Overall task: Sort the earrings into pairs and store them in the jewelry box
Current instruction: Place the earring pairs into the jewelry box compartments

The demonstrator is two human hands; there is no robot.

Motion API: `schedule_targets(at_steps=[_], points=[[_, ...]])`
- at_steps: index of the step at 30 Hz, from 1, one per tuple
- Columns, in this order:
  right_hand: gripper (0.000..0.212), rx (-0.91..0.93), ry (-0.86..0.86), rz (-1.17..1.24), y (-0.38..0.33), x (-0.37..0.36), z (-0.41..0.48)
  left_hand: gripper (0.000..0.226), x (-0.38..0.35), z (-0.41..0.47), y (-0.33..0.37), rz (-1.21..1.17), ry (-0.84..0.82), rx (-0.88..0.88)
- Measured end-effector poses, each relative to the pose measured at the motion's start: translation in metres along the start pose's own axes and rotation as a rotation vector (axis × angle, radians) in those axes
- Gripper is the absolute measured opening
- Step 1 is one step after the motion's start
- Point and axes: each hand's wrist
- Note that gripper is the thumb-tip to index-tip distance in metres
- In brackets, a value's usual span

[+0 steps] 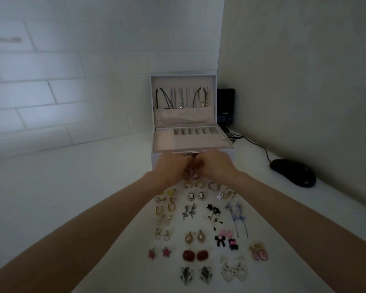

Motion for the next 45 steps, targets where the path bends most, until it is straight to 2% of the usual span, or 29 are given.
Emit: schedule_targets(at_steps=[3, 10, 14, 19, 22, 26, 31, 34, 38, 40, 43, 45], points=[[0.012, 0.006, -0.003, 0.143, 0.001, 0.003, 0.0, 0.021, 0.0, -0.001, 0.0, -0.111, 0.001, 0.014], [0.023, 0.022, 0.072, 0.621, -0.001, 0.038, 0.005, 0.015, 0.036, 0.01, -0.03, -0.422, 0.068, 0.116], [0.018, -0.022, 0.102, 0.824, 0.001, 0.053, 0.021, 0.016, 0.045, 0.033, -0.052, -0.578, 0.071, 0.161], [0.01, -0.103, 0.117, 0.956, 0.0, 0.058, 0.053, 0.013, 0.04, 0.066, -0.081, -0.629, 0.062, 0.235], [0.016, -0.159, 0.132, 1.032, -0.005, 0.059, 0.074, 0.012, 0.034, 0.088, -0.095, -0.613, 0.023, 0.243], [0.013, -0.212, 0.13, 1.018, -0.008, 0.054, 0.105, 0.013, 0.028, 0.115, -0.105, -0.607, 0.004, 0.22], [0.023, -0.28, 0.135, 0.768, -0.003, 0.045, 0.135, 0.019, 0.022, 0.135, -0.111, -0.458, -0.052, 0.166], [0.028, -0.325, 0.145, 0.75, -0.003, 0.042, 0.142, 0.022, 0.018, 0.141, -0.114, -0.39, -0.069, 0.128], [0.025, -0.351, 0.143, 0.72, -0.007, 0.037, 0.151, 0.023, 0.018, 0.142, -0.116, -0.358, -0.072, 0.089], [0.023, -0.356, 0.151, 0.675, -0.008, 0.033, 0.154, 0.024, 0.017, 0.14, -0.117, -0.365, -0.036, 0.066], [0.034, -0.341, 0.112, 0.637, -0.011, 0.031, 0.152, 0.021, 0.011, 0.134, -0.116, -0.394, 0.044, 0.046], [0.03, -0.322, 0.099, 0.621, -0.012, 0.031, 0.151, 0.02, 0.007, 0.13, -0.114, -0.376, 0.086, 0.036]])
Point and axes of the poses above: each hand's wrist, its own z-axis towards the middle knuckle, its own x-axis out of the back of the hand, y = z × x, and after that the axes turned 10 degrees about -y, right-handed
